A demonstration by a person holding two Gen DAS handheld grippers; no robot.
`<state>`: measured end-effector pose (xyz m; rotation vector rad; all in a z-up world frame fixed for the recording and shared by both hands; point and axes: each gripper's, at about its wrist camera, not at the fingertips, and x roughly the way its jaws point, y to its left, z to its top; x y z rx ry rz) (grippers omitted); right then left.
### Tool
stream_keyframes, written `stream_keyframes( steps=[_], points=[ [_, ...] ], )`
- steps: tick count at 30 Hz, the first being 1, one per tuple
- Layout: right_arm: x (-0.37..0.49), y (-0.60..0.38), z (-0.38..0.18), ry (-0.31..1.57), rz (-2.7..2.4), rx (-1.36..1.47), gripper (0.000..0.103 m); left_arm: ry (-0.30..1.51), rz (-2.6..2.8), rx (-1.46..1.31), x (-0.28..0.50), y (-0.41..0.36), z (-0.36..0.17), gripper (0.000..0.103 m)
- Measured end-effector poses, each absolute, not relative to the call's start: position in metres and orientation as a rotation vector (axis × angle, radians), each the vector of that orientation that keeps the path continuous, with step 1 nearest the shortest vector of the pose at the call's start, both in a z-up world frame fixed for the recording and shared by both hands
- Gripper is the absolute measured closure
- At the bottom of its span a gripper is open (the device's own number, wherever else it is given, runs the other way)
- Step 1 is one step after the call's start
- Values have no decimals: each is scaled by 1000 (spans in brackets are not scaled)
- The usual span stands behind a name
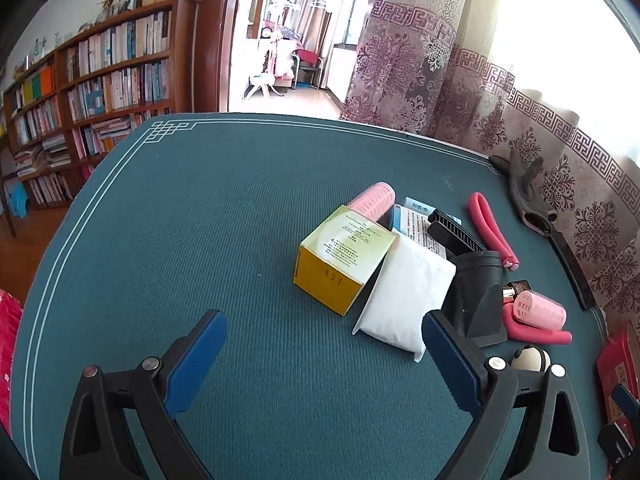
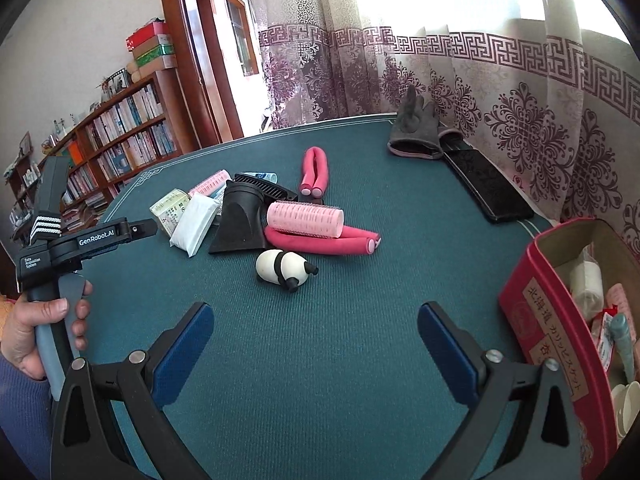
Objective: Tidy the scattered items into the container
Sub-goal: 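Withdraw both grippers from the tin back toward the table items, then grasp the yellow box with the left gripper while the right grasps a pink roller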
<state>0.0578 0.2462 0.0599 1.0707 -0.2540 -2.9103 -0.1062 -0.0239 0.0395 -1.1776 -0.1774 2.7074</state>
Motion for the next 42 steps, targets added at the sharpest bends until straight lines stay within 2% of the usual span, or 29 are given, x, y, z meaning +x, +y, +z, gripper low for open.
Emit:
stream_keyframes(
  steps=[11,13,15,16,18,24,30,39,41,42],
  points=[
    [37,255,46,-296,-2887,1130,1,-138,2699,-1156,-160,-8,24,6],
    [33,255,45,-292,-2886,1131,1,-202,2661,-1135,-162,-10,22,24],
    [27,254,46,-287,-2890,1131,1,-229,2646,-1126,-161,-12,23,50],
    [23,254,46,-287,-2893,1132,1,-201,2661,-1133,-160,-11,23,56],
    [15,253,49,-304,-2887,1127,1,-162,2680,-1133,-157,-11,24,57],
    [-14,245,60,-315,-2905,1083,1,-194,2662,-1088,-144,-16,36,57],
    [-46,229,55,-225,-2955,1090,1,-240,2687,-1012,-133,-25,56,57],
    [-82,224,31,-128,-3014,1197,2,-253,2690,-1039,-137,-27,50,57],
    [-83,227,27,-144,-3007,1227,22,-251,2690,-1042,-137,-26,49,57],
    [-83,230,26,-166,-3003,1241,25,-249,2688,-1046,-137,-26,48,57]
  ],
)
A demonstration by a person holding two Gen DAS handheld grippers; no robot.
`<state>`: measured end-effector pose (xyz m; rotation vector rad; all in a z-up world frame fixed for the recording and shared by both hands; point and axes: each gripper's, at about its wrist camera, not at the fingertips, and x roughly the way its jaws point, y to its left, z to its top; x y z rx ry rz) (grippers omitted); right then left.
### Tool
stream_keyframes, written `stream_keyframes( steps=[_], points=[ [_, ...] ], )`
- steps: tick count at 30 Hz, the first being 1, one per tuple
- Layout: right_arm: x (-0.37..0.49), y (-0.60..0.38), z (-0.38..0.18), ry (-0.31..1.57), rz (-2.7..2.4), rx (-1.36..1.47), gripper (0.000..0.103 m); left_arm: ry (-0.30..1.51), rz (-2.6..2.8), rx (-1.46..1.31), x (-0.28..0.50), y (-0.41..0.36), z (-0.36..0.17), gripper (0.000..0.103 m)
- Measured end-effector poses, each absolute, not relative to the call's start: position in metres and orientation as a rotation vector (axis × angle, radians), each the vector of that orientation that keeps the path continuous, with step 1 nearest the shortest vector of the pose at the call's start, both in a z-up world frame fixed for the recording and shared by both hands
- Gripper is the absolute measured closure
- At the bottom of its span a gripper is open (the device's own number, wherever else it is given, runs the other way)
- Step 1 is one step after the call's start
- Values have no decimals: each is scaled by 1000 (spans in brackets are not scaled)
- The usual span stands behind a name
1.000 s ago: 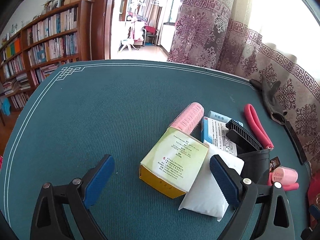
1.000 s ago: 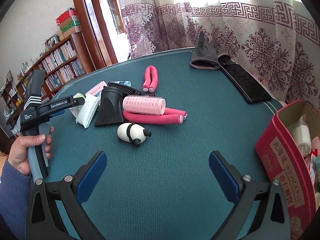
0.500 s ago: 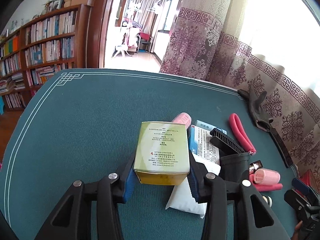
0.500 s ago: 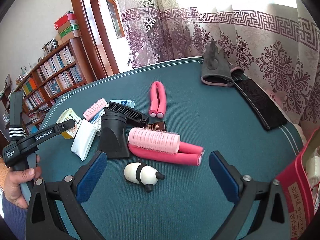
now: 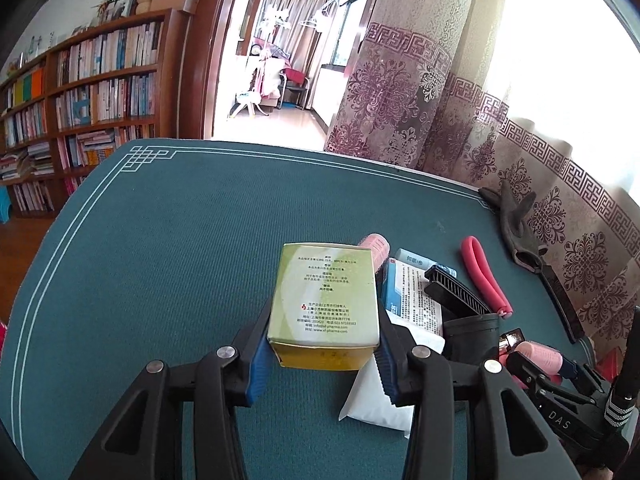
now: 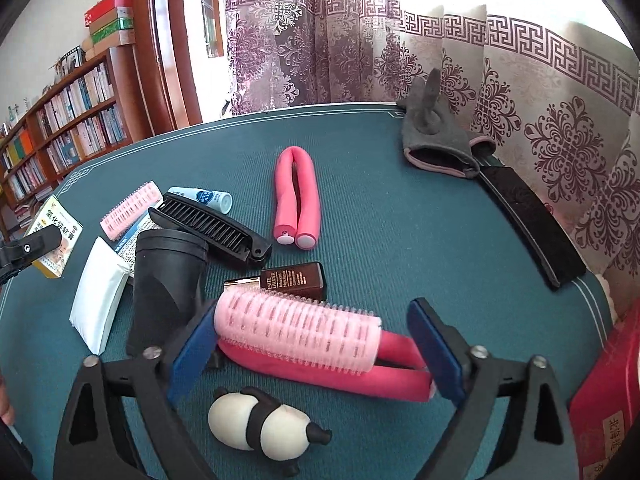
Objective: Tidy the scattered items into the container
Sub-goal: 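Grasp the yellow box with the left gripper while the right grasps a pink roller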
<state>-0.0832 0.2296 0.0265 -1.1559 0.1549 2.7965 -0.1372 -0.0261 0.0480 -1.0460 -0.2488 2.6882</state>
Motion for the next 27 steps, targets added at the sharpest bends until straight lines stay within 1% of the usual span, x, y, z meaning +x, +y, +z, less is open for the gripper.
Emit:
stream_keyframes(
  steps=[9,15,27],
  points=[
    [-42,242,42,199,2829,-1046,26,-204,2679,-1059,-135,-16,44,57],
    [-6,259,52,279,2821,-1010,26,-166,2674,-1051,-126,-8,50,57],
    [52,283,76,350,2839,-926,25,-160,2629,-1009,-71,18,69,57]
  ],
)
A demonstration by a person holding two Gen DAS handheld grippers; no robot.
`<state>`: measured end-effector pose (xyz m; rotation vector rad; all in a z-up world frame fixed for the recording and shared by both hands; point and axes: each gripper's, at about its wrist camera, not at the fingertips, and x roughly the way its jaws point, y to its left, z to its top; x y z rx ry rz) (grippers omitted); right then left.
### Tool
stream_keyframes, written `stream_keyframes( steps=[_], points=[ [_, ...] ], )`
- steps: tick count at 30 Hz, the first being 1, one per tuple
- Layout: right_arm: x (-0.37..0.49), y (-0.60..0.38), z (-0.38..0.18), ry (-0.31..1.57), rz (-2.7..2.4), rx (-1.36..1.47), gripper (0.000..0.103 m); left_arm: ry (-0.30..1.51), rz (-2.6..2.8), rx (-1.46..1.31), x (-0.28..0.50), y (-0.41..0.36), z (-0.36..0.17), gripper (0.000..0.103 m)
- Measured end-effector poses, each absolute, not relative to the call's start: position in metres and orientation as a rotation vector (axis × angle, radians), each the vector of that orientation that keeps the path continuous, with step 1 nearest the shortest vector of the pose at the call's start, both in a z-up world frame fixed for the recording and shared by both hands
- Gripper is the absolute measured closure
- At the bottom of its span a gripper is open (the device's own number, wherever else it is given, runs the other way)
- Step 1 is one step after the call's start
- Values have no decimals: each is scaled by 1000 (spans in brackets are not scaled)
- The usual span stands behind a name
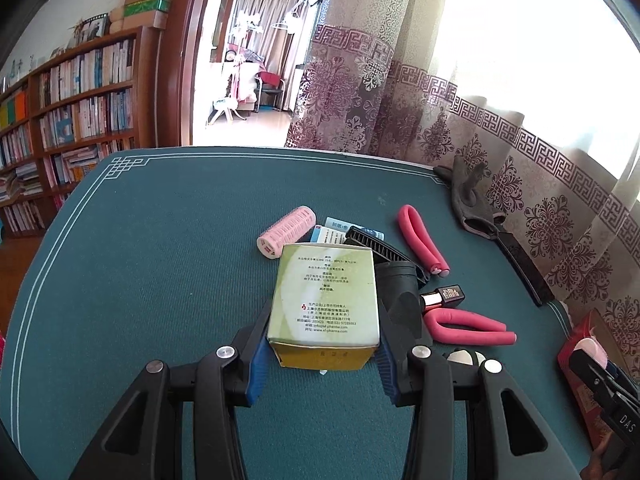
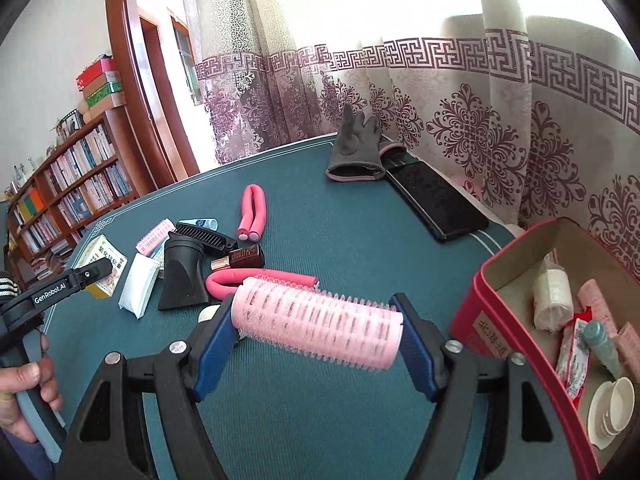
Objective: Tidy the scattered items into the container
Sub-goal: 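Grasp the yellow box with the left gripper while the right grasps a pink roller, then carry the yellow box and pink roller into the red tin and release both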
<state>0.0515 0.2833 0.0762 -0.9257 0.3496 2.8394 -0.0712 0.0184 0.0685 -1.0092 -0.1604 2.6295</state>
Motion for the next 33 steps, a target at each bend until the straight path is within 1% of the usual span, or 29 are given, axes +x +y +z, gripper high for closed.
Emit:
stream_keyframes(
  steps=[10,17,27,33],
  points=[
    [94,315,86,402,2814,-849,25,-125,2556,-993,-35,58,75,57],
    [131,352,95,407,2750,-778,25,-64,2477,-957,-14,103,85,57],
    [188,421,106,424,2590,-671,25,38,2302,-894,18,194,99,57],
    [214,455,103,478,2504,-639,25,113,2186,-849,41,254,108,57]
  ],
)
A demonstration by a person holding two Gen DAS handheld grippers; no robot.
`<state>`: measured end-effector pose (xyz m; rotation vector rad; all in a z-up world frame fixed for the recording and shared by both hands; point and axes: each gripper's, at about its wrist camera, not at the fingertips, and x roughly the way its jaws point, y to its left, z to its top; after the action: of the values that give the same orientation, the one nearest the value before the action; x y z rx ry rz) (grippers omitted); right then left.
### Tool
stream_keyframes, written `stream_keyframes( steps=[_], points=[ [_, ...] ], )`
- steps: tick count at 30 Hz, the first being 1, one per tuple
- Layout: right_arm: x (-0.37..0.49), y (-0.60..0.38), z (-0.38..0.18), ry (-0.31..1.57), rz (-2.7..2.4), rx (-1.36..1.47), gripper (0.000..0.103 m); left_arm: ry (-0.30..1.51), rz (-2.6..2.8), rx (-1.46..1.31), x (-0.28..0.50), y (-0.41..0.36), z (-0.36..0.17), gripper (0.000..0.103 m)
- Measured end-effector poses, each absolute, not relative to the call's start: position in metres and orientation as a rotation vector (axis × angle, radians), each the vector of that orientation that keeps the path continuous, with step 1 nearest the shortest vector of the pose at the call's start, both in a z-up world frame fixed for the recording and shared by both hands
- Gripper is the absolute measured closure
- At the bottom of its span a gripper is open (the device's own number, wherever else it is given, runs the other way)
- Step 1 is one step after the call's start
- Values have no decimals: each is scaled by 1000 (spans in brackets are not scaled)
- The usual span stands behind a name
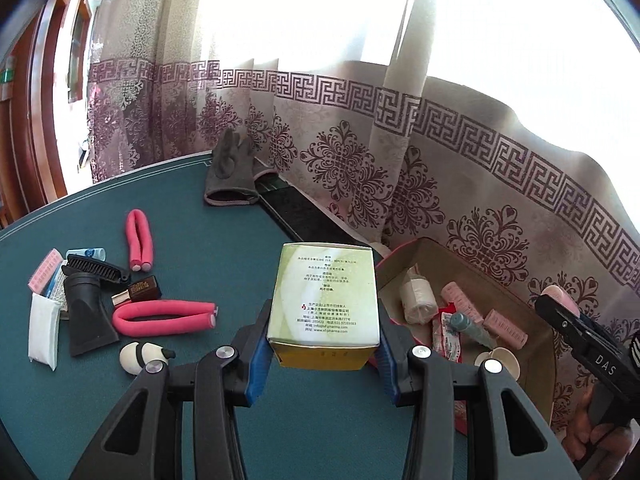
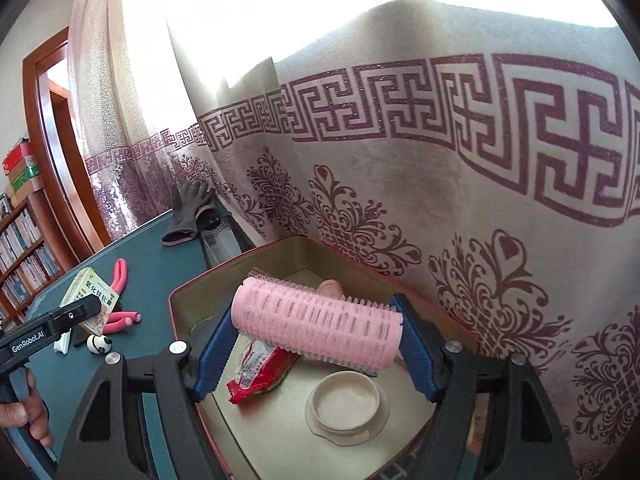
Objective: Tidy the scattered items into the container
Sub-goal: 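Carry the yellow box and pink roller into the red tin and release both, then withdraw both grippers from the tin back toward the table items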
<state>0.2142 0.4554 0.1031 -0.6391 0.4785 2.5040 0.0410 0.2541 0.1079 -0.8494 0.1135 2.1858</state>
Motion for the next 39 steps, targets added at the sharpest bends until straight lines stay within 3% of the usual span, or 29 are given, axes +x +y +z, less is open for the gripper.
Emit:
stream_keyframes(
  steps=[11,13,14,15,39],
  points=[
    [222,474,99,507,2483,-634,25,200,2038,-807,70,338,112,57],
    [222,475,99,510,2487,-631,25,220,2008,-813,73,350,111,47],
    [222,476,98,519,2489,-632,25,222,2007,-814,74,352,111,30],
    [223,478,97,536,2488,-635,23,214,2016,-802,75,352,111,22],
    [219,468,96,597,2498,-629,23,51,2243,-915,15,261,105,22]
  ],
)
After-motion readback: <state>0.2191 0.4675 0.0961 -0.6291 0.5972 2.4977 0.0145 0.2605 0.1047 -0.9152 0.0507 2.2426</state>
